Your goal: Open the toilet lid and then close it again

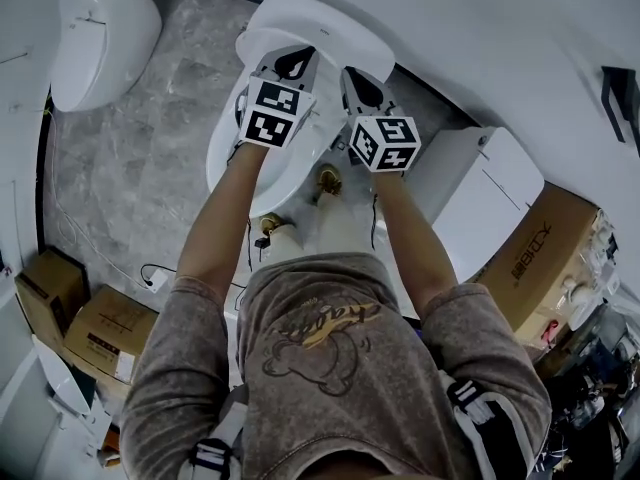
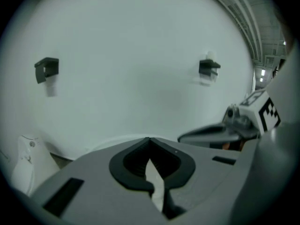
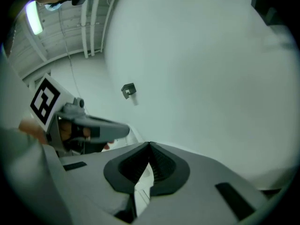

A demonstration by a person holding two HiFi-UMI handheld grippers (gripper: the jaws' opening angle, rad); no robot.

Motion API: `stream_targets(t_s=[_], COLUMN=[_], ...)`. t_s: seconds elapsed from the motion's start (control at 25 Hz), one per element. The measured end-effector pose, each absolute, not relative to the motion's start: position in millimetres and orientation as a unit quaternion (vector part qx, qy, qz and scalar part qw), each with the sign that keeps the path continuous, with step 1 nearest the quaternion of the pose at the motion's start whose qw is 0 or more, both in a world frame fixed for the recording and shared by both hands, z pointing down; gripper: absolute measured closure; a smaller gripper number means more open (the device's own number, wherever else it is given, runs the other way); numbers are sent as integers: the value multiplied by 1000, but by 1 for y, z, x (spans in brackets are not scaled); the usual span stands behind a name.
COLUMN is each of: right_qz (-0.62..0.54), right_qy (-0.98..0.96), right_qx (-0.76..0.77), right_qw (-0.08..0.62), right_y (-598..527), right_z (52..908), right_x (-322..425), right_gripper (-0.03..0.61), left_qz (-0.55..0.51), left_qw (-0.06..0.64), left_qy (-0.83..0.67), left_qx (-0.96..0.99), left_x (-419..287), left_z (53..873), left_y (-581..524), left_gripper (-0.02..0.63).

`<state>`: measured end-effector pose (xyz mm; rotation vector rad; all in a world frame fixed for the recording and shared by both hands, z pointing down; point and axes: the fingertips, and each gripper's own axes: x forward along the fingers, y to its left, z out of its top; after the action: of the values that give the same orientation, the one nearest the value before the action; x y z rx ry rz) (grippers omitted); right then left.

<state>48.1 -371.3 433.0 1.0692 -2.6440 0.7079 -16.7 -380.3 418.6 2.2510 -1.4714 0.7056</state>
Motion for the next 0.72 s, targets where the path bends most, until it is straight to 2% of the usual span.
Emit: stream_targets(t_s=[0.12, 0.4, 0.72], right_qz=[239, 244, 248], right_qy=[-892, -895, -903], right_qx=[368, 358, 336], right_qw=[111, 106, 95], right_y=[-367, -341, -291], right_z=[431, 425, 416], right_x=[46, 38, 26], right_gripper=[554, 554, 554], left_qz=[298, 187, 165], left_qw=[195, 141, 129], left_qy=[-508, -545, -547], left_qx=[784, 805, 810], left_x=[-28, -41, -42], left_z=[454, 396, 367], left_y=[-346, -326, -313], left_gripper=[606, 606, 606])
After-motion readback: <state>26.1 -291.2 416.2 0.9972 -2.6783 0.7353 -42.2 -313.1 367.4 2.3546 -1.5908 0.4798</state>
